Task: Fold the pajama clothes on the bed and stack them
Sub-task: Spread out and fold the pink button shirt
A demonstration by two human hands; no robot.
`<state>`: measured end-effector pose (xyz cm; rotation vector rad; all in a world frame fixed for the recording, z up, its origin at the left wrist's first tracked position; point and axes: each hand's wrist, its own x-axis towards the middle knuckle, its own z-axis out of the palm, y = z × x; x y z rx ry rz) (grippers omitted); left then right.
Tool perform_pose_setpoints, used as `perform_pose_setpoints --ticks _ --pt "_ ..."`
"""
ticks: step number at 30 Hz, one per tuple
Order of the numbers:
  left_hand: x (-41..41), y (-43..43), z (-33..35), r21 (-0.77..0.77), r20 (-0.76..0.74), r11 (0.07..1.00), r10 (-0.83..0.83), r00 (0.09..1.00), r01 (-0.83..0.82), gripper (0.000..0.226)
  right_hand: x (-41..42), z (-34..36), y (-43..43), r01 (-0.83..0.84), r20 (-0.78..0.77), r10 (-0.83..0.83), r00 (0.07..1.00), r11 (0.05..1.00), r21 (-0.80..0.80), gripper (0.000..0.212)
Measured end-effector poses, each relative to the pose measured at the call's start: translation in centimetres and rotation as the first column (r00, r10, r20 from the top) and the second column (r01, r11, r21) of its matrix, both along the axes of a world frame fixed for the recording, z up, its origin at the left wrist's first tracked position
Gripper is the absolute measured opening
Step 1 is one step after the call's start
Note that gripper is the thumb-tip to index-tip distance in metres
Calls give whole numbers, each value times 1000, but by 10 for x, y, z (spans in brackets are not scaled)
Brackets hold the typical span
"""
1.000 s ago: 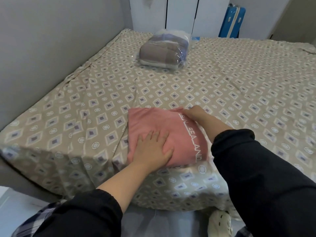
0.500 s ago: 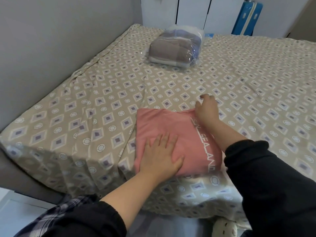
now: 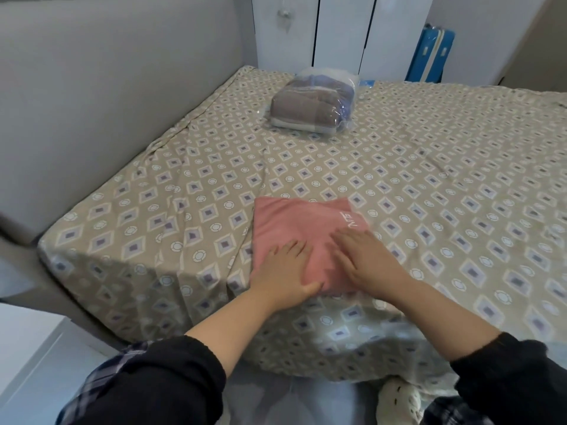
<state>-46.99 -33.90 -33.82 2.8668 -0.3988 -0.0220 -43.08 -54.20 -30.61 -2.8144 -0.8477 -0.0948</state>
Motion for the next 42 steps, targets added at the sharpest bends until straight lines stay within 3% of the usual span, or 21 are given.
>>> perform_pose_setpoints --ticks 2,6,11,14,18,21,25,29,35,42 --pt "-15 17 -3 114 25 988 -103 994 100 94 -19 -15 -16 -78 -45 71 996 980 -181 62" --pt "-28 39 0 254 -8 963 -90 996 89 87 -20 -18 -16 -33 -68 20 997 979 -202 77" --pt "-21 39 33 235 12 967 -103 995 97 71 -22 -6 -5 3 -143 -46 989 958 -285 101" --pt "-8 41 64 136 98 983 -138 986 124 60 -17 8 1 51 -58 -69 996 964 -259 108" --pt "29 43 109 123 161 978 -186 969 167 56 12 31 8 71 86 -55 995 977 -201 88" --pt "78 49 133 173 91 975 -159 983 141 51 56 56 10 96 79 -85 993 986 -136 61" --pt "162 55 156 122 -60 982 -135 989 142 64 135 90 16 132 64 -128 990 990 -47 30" --pt "221 44 162 184 -153 963 -168 974 195 75 193 110 24 71 -56 -77 995 994 -88 26" --pt "237 45 209 252 -157 946 -169 973 205 54 208 166 23 4 -257 -44 965 989 -151 30" --pt "232 41 368 251 -39 945 -208 977 211 44 204 328 15 -22 -155 -11 988 977 -211 31"
